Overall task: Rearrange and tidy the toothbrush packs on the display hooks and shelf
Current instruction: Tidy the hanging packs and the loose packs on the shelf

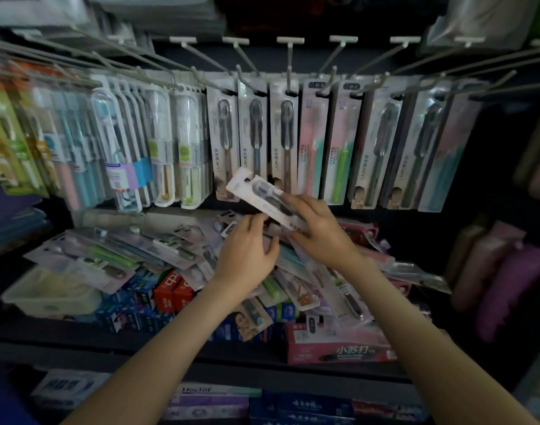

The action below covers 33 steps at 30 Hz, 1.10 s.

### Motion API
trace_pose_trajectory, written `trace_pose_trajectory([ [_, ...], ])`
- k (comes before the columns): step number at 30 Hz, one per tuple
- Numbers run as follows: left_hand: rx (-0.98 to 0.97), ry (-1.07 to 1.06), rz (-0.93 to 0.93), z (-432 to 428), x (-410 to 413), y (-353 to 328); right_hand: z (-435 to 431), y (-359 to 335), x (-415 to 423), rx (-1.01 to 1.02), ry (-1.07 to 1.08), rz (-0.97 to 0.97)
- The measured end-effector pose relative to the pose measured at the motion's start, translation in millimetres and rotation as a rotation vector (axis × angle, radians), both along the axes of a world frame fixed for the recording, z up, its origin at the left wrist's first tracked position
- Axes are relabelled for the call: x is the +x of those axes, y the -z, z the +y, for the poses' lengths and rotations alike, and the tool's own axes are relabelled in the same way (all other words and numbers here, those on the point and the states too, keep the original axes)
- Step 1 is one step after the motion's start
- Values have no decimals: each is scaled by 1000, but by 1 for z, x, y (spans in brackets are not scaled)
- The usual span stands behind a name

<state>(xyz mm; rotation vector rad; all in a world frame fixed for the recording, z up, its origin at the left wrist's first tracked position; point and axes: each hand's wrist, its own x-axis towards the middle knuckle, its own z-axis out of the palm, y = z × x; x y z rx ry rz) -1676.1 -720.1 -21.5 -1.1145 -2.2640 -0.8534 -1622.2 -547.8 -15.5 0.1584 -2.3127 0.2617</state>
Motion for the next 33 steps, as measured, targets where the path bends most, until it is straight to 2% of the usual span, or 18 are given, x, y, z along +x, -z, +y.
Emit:
trace_pose_trajectory([
  [2,-31,-11,4,-3,-5,-7,-4,-6,-7,28,0,25],
  [4,-173,3,-21,-3,-9,-10,-5,-8,-17,50,3,19],
  [9,-399,85,-197,-5,-19,-1,-7,13,-31,126,104,-135],
  [11,-452,99,-168,-8,-19,5,-5,22,-30,162,172,-206],
  [16,-369,30,24,3,13,22,1,22,-23,-135,156,-102],
  [20,-342,242,74,25,32,37,6,9,-13,-296,65,-138],
  [23,-418,364,122,36,29,43,20,1,6,-217,83,-124],
  [28,-602,312,153,45,26,43,44,5,49,-23,187,-127],
  [33,-627,208,58,61,36,42,52,19,85,72,341,-93],
])
